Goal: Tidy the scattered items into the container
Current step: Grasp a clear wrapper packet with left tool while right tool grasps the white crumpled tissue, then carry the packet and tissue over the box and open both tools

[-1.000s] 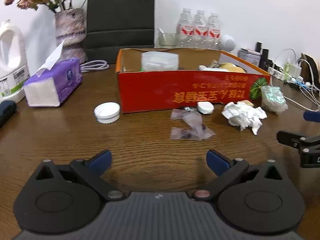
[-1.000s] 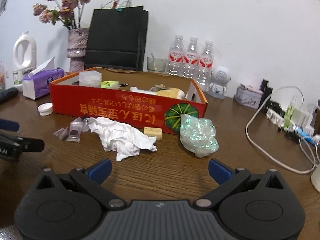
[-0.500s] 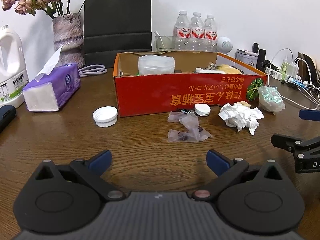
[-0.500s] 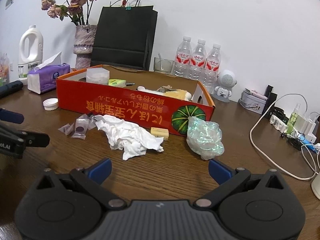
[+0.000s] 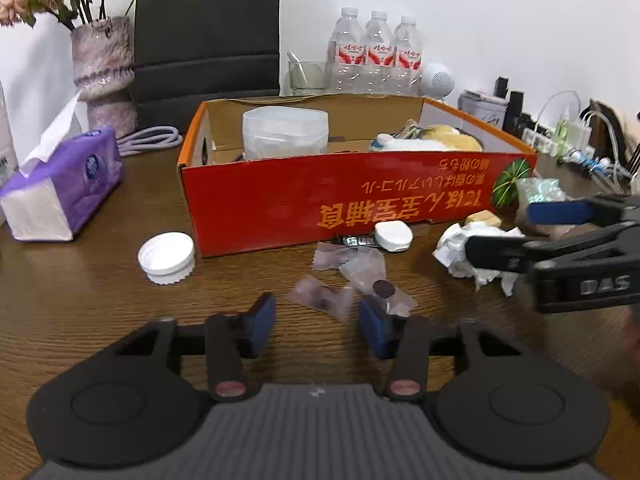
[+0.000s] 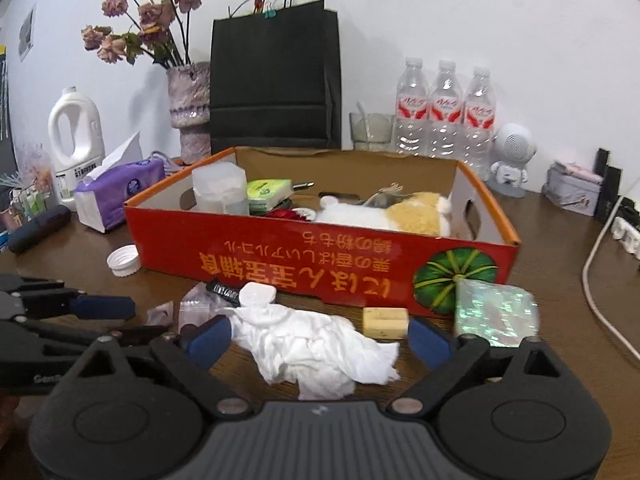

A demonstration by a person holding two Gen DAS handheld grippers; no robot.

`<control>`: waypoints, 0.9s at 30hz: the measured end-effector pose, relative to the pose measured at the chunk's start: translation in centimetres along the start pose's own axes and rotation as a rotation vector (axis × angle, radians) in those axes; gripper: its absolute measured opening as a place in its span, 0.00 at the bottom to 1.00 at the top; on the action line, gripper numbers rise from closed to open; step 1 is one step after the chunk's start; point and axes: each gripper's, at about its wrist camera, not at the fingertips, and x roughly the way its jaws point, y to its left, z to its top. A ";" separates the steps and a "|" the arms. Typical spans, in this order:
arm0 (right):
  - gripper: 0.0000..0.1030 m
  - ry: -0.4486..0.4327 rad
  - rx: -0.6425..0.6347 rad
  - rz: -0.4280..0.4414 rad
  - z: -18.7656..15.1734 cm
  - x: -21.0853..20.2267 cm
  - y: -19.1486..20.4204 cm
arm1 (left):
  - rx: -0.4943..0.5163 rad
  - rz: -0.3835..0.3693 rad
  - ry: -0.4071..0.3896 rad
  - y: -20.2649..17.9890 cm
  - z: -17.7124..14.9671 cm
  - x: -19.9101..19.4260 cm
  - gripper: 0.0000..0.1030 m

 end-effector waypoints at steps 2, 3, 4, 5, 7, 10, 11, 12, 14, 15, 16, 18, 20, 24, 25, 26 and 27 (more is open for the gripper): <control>0.78 0.017 -0.009 0.005 -0.2 0.7 0.4 | -0.007 -0.011 -0.002 0.2 0.1 0.1 0.37; 0.74 0.031 -0.011 0.006 -0.4 0.9 0.5 | -0.011 -0.017 -0.002 0.3 0.2 0.2 0.37; 0.66 0.047 -0.014 0.005 -0.6 1.2 0.6 | -0.017 -0.020 -0.002 0.3 0.3 0.3 0.37; 0.58 0.062 -0.017 0.003 -0.7 1.4 0.7 | -0.018 -0.023 -0.003 0.4 0.4 0.4 0.37; 0.54 0.065 -0.028 -0.007 -0.8 1.4 0.9 | -0.011 -0.032 -0.002 0.4 0.8 0.9 0.37; 0.44 0.063 -0.022 -0.002 -0.9 1.3 0.8 | 0.002 -0.046 0.000 0.3 1.2 1.4 0.32; 0.38 0.060 -0.017 0.002 -0.9 1.2 0.7 | 0.004 -0.054 0.000 0.4 1.2 1.5 0.21; 0.34 0.057 -0.010 0.008 -0.9 1.2 0.6 | 0.002 -0.062 0.000 0.5 1.2 1.5 0.19; 0.26 0.049 0.002 0.013 -0.9 1.0 0.4 | -0.004 -0.063 -0.002 0.5 1.1 1.3 0.17; 0.25 0.044 0.007 0.019 -0.9 0.8 0.3 | -0.007 -0.059 -0.005 0.5 0.9 1.1 0.17; 0.24 0.037 0.013 0.023 -1.0 0.6 0.3 | -0.011 -0.054 -0.011 0.5 0.8 0.8 0.17; 0.22 0.013 0.021 0.027 -1.2 -0.1 0.4 | -0.017 -0.045 -0.032 0.5 0.4 0.1 0.17; 0.22 -0.012 0.020 0.024 -1.5 -1.1 0.5 | -0.020 -0.041 -0.054 0.5 -0.1 -1.0 0.17; 0.22 -0.052 0.029 0.039 -2.0 -3.2 0.6 | -0.023 -0.050 -0.087 0.6 -1.4 -3.4 0.17; 0.22 -0.062 0.029 0.039 -2.2 -3.8 0.7 | -0.028 -0.054 -0.091 0.8 -1.6 -4.0 0.17; 0.22 -0.070 0.028 0.037 -2.3 -4.3 0.7 | -0.034 -0.057 -0.097 0.9 -1.8 -4.5 0.17; 0.22 -0.075 0.028 0.036 -2.4 -4.8 0.8 | -0.038 -0.057 -0.105 0.9 -2.0 -5.1 0.17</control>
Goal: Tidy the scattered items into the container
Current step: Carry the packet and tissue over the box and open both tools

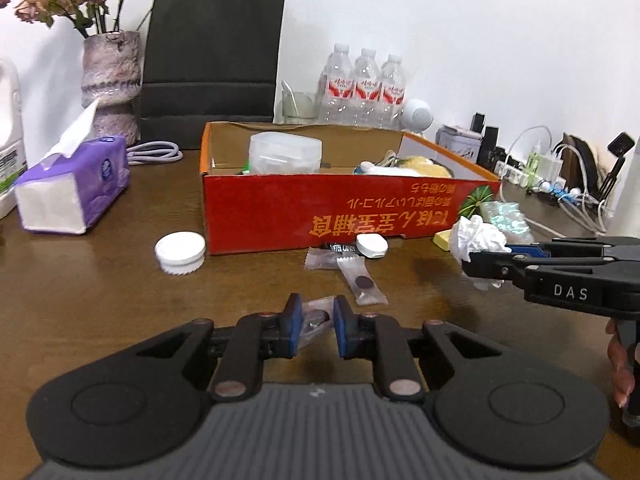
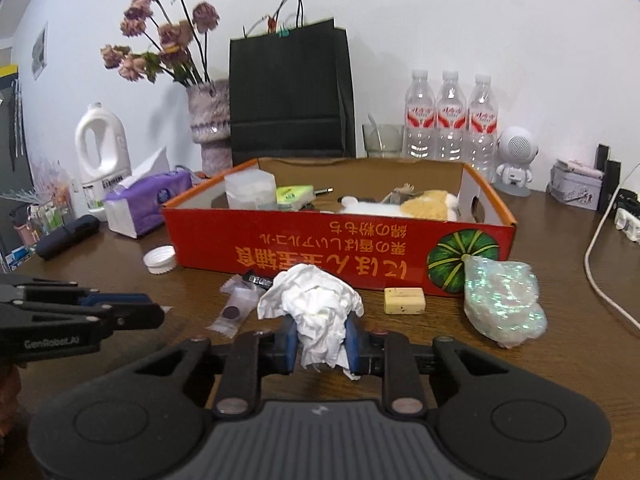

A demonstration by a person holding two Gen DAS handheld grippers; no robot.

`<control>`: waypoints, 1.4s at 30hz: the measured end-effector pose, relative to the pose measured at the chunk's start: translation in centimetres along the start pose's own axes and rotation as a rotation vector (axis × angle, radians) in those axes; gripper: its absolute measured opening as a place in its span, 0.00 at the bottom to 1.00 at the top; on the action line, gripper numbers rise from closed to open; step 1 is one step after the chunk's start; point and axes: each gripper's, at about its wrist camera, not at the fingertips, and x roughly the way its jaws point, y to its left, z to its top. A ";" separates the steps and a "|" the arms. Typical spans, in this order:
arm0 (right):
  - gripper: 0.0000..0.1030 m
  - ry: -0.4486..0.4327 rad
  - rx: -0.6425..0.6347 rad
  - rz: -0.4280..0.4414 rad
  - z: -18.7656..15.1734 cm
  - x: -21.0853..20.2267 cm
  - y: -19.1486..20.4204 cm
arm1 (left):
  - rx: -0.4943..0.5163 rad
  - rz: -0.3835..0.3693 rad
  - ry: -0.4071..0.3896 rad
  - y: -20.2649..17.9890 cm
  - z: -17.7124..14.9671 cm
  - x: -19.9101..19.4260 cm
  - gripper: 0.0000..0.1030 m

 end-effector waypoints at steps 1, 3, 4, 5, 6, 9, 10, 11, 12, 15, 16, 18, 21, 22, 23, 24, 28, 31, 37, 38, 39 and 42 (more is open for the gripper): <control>0.22 -0.005 0.000 -0.001 -0.1 -0.5 0.1 | -0.003 -0.001 -0.008 0.0 -0.1 -0.6 0.17; 0.22 -0.017 0.000 -0.004 -0.2 -1.4 0.2 | -0.011 -0.008 -0.017 -0.1 -0.4 -1.4 0.17; 0.22 -0.020 0.001 -0.004 -0.3 -1.7 0.2 | -0.015 -0.011 -0.020 -0.1 -0.5 -1.7 0.17; 0.22 -0.022 0.003 -0.005 -0.3 -2.0 0.2 | -0.017 -0.014 -0.025 -0.2 -0.5 -2.0 0.17; 0.22 -0.024 0.004 -0.007 -0.3 -2.2 0.2 | -0.016 -0.017 -0.029 -0.3 -0.4 -2.2 0.17; 0.22 -0.048 0.011 -0.022 0.1 -2.7 -0.1 | -0.012 -0.023 -0.062 -0.6 0.4 -2.8 0.17; 0.22 -0.066 0.020 -0.031 0.4 -2.9 -0.4 | -0.014 -0.024 -0.078 -0.6 0.8 -3.0 0.17; 0.22 -0.081 0.029 -0.038 0.8 -3.2 -0.7 | -0.015 -0.027 -0.098 -0.6 1.4 -3.2 0.17; 0.22 -0.096 0.033 -0.047 1.4 -3.4 -1.1 | -0.014 -0.033 -0.115 -0.7 2.1 -3.4 0.17; 0.22 -0.137 0.013 -0.071 3.9 -3.3 -1.9 | -0.004 -0.051 -0.161 -0.8 4.7 -3.2 0.17; 0.22 -0.149 0.000 -0.078 5.0 -3.0 -2.2 | 0.001 -0.051 -0.178 -0.9 5.7 -3.0 0.17; 0.22 -0.157 -0.023 -0.099 7.1 -2.0 -2.8 | 0.006 -0.025 -0.212 -1.0 7.9 -2.3 0.17; 0.22 -0.131 -0.006 -0.091 9.9 0.2 -3.9 | -0.006 -0.017 -0.219 -1.1 11.0 -0.6 0.17; 0.22 -0.118 -0.001 -0.088 10.9 1.2 -4.2 | -0.010 -0.015 -0.208 -1.1 11.8 0.3 0.17; 0.22 -0.104 -0.003 -0.089 11.5 2.1 -4.3 | -0.018 -0.007 -0.193 -1.2 12.6 1.4 0.17; 0.22 -0.087 -0.012 -0.092 12.1 2.9 -4.2 | -0.027 0.004 -0.176 -1.2 13.2 2.4 0.17; 0.22 -0.009 -0.032 -0.107 13.6 6.7 -4.0 | -0.038 0.035 -0.112 -1.5 14.7 6.7 0.17; 0.23 0.038 -0.018 -0.122 13.7 9.4 -3.9 | -0.051 0.067 -0.062 -1.5 15.3 10.0 0.17; 0.29 0.101 0.033 -0.142 12.4 12.5 -4.7 | -0.069 0.089 0.015 -1.3 15.5 13.3 0.18; 0.39 0.109 0.027 -0.147 12.2 12.7 -4.8 | -0.059 0.095 0.020 -1.3 15.4 13.5 0.19; 0.47 0.120 0.023 -0.150 12.1 12.9 -4.8 | -0.047 0.098 0.027 -1.3 15.4 13.7 0.31; 0.90 0.104 0.001 -0.162 11.8 12.5 -4.6 | -0.037 0.121 0.028 -1.3 15.2 13.6 1.00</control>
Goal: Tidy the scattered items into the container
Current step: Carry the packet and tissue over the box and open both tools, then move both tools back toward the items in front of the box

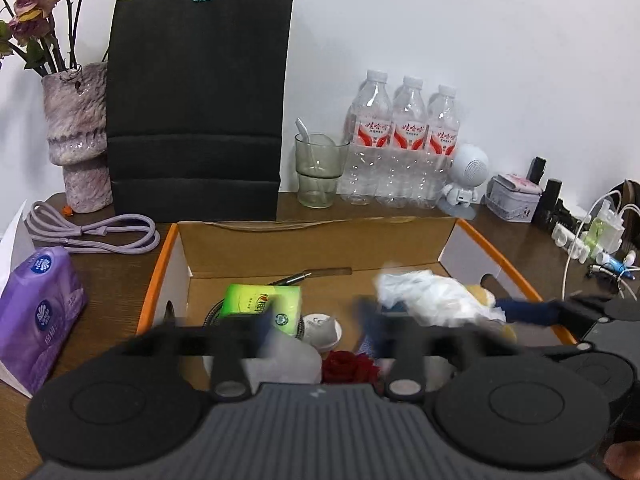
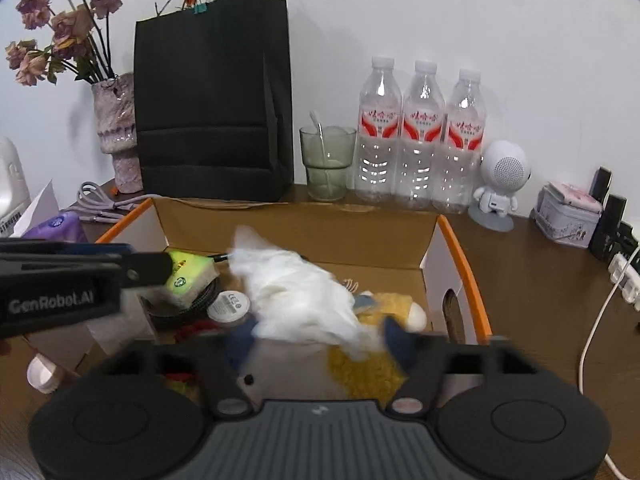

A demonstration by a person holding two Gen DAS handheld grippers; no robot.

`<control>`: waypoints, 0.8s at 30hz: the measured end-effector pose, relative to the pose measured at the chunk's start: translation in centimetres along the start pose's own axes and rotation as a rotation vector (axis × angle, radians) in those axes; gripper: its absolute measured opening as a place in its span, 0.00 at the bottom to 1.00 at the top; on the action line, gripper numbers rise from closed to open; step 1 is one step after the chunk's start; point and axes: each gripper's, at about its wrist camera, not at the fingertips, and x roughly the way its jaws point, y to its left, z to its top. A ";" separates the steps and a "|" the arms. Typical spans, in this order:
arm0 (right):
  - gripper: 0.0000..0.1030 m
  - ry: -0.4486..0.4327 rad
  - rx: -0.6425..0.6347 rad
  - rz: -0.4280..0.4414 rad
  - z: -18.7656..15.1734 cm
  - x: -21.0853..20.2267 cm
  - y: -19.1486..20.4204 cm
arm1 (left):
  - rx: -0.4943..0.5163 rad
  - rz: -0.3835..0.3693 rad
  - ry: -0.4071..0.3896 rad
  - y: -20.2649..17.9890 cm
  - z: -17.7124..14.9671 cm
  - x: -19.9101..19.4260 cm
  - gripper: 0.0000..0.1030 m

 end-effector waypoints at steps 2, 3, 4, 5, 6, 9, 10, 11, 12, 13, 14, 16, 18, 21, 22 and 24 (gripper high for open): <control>1.00 -0.004 -0.006 -0.001 0.1 -0.3 0.0 | 0.006 0.034 -0.018 -0.1 0.0 -0.4 1.00; 1.00 0.000 -0.007 0.005 0.1 -0.3 -0.1 | 0.016 0.039 -0.020 -0.2 0.0 -0.6 1.00; 1.00 0.004 -0.011 0.007 0.1 -0.3 -0.1 | 0.023 0.041 -0.019 -0.3 0.0 -0.8 1.00; 1.00 0.007 -0.016 0.001 0.0 -0.3 0.0 | 0.032 0.039 -0.018 -0.4 -0.1 -0.9 1.00; 1.00 0.006 -0.020 -0.006 -0.1 -0.5 0.0 | 0.042 0.033 -0.021 -0.5 -0.1 -1.1 1.00; 1.00 -0.012 -0.013 0.003 -0.4 -1.5 -0.2 | 0.054 0.011 -0.045 -0.6 -0.4 -2.2 1.00; 1.00 -0.021 -0.010 0.009 -0.6 -2.1 -0.3 | 0.051 0.005 -0.058 -0.5 -0.4 -2.8 1.00; 1.00 -0.033 -0.009 0.013 -0.8 -2.8 -0.5 | 0.047 -0.002 -0.075 -0.4 -0.6 -3.5 1.00; 1.00 -0.047 -0.010 0.017 -1.2 -3.7 -0.7 | 0.046 -0.011 -0.095 -0.1 -0.9 -4.4 1.00; 1.00 -0.061 -0.012 0.022 -1.7 -4.7 -0.8 | 0.049 -0.020 -0.116 0.2 -1.5 -5.4 1.00; 1.00 -0.077 -0.013 0.028 -2.4 -5.8 -1.0 | 0.056 -0.031 -0.135 0.6 -2.2 -6.5 1.00; 1.00 -0.100 -0.021 0.040 -4.1 -8.0 -1.3 | 0.077 -0.049 -0.149 1.1 -3.9 -8.3 1.00; 1.00 -0.107 -0.034 0.045 -6.2 -9.8 -1.3 | 0.094 -0.067 -0.133 1.6 -6.0 -9.6 1.00; 1.00 -0.093 -0.041 0.036 -9.4 -11.6 -1.0 | 0.089 -0.087 -0.086 2.1 -9.2 -10.9 1.00; 1.00 -0.086 -0.040 0.035 -10.5 -11.9 -0.8 | 0.079 -0.092 -0.077 2.1 -10.1 -11.2 1.00; 1.00 -0.074 -0.038 0.022 -12.2 -12.2 -0.4 | 0.056 -0.090 -0.074 2.0 -11.8 -11.5 1.00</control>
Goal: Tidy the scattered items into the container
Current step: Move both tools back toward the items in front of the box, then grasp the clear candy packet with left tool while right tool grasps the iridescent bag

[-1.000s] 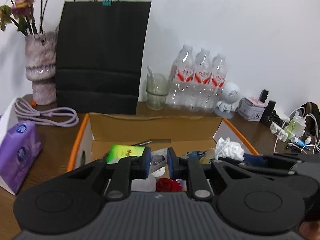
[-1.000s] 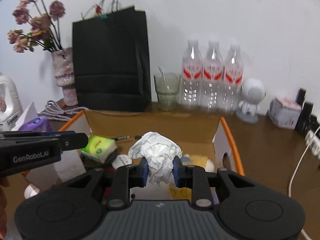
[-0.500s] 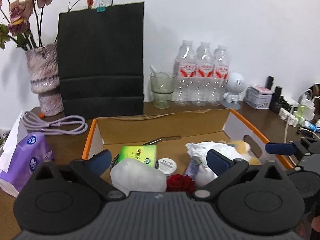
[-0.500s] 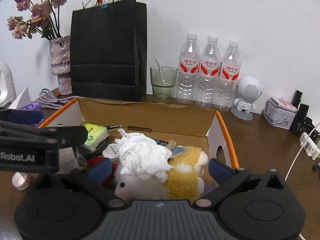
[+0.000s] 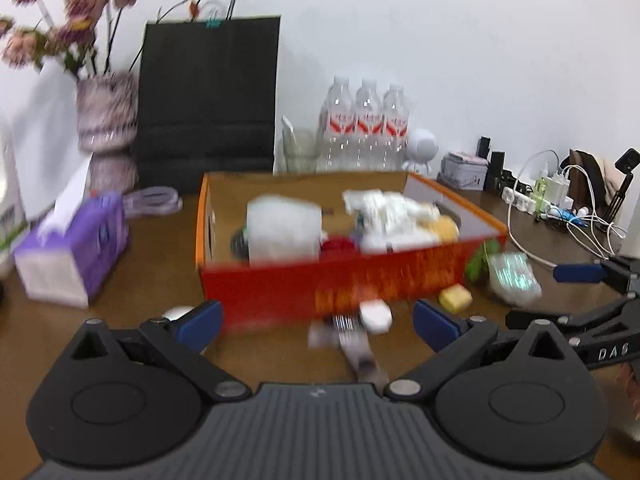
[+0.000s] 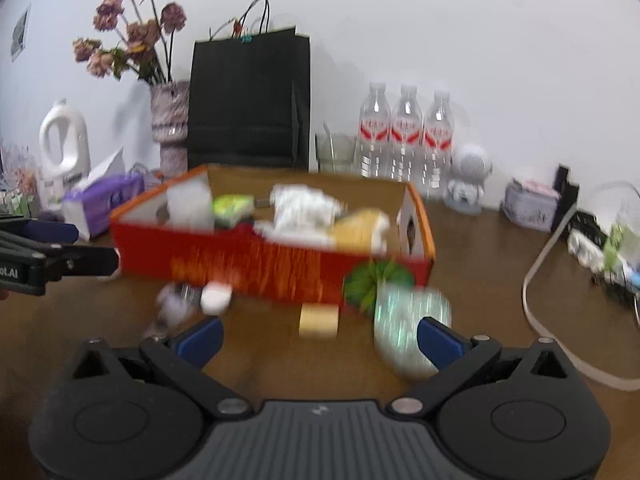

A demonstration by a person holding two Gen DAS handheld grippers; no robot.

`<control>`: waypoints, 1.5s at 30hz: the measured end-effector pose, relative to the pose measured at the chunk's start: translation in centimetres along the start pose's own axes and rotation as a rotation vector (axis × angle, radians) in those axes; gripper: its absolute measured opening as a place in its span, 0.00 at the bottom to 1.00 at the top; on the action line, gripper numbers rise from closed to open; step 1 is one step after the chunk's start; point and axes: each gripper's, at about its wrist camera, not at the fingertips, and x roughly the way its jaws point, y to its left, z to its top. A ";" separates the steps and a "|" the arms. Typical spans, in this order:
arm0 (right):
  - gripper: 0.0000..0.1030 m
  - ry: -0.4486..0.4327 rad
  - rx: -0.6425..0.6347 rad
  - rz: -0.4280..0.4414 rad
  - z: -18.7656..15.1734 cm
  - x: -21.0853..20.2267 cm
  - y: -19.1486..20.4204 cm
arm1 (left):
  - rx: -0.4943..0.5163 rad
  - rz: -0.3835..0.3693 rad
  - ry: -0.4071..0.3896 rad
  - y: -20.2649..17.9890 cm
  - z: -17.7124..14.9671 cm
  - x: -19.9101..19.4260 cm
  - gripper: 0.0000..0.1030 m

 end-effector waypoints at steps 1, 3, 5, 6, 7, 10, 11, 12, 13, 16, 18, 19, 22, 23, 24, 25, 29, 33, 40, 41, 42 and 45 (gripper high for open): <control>1.00 0.004 -0.001 -0.008 -0.7 -0.1 0.2 | -0.010 0.003 -0.002 -0.1 -0.7 -0.1 1.00; 1.00 0.015 0.007 -0.020 -1.8 0.0 0.5 | -0.029 0.011 0.015 -0.2 -1.9 0.0 1.00; 1.00 0.034 0.017 -0.023 -2.3 0.4 0.6 | -0.026 0.030 0.034 -0.4 -2.8 0.3 1.00; 1.00 0.035 0.020 -0.028 -2.3 0.4 0.5 | -0.012 0.044 0.040 -0.5 -3.1 0.3 1.00; 1.00 0.031 0.022 -0.031 -2.4 0.3 0.5 | -0.002 0.055 0.048 -0.7 -3.3 0.3 1.00; 1.00 0.050 0.026 -0.048 -2.4 0.6 0.4 | 0.001 0.060 0.036 -0.8 -3.3 0.0 1.00; 1.00 0.054 0.023 -0.059 -2.4 0.6 0.4 | 0.005 0.076 0.038 -0.9 -3.3 0.0 1.00; 1.00 0.054 0.021 -0.068 -2.4 0.6 0.4 | 0.008 0.091 0.039 -1.0 -3.3 0.0 1.00; 1.00 0.050 0.019 -0.075 -2.4 0.5 0.5 | 0.010 0.101 0.037 -1.1 -3.4 0.0 1.00; 1.00 0.040 0.012 -0.085 -2.5 0.3 0.5 | 0.021 0.101 0.028 -1.2 -3.4 -0.1 1.00; 1.00 0.039 0.004 -0.087 -2.4 0.3 0.6 | 0.037 0.089 0.027 -1.5 -3.4 -0.1 1.00; 1.00 0.038 -0.002 -0.088 -2.4 0.3 0.7 | 0.045 0.089 0.029 -1.6 -3.4 -0.1 1.00; 1.00 0.035 -0.010 -0.094 -2.4 0.2 0.9 | 0.059 0.097 0.035 -1.9 -3.5 0.0 1.00; 1.00 0.035 -0.010 -0.093 -2.4 0.2 0.8 | 0.058 0.096 0.036 -1.9 -3.5 0.1 1.00; 1.00 0.036 -0.008 -0.092 -2.4 0.2 0.8 | 0.056 0.095 0.038 -1.8 -3.5 0.1 1.00; 1.00 0.038 -0.005 -0.091 -2.4 0.3 0.7 | 0.054 0.093 0.039 -1.8 -3.5 0.1 1.00; 1.00 0.043 -0.003 -0.090 -2.4 0.4 0.7 | 0.047 0.089 0.043 -1.6 -3.5 0.1 1.00; 1.00 0.044 -0.004 -0.091 -2.4 0.4 0.8 | 0.045 0.088 0.057 -1.6 -3.5 0.3 1.00; 1.00 0.055 0.020 -0.077 -2.4 0.6 0.3 | 0.073 0.107 0.080 -2.1 -3.6 0.7 1.00; 1.00 0.053 0.036 -0.062 -2.4 0.7 0.0 | 0.084 0.115 0.088 -2.3 -3.5 0.9 1.00; 1.00 0.050 0.054 -0.049 -2.3 0.8 -0.5 | 0.091 0.117 0.093 -2.5 -3.5 1.1 1.00; 1.00 0.051 0.093 -0.080 -1.7 1.5 -2.1 | 0.093 0.107 0.096 -3.1 -3.1 2.0 0.97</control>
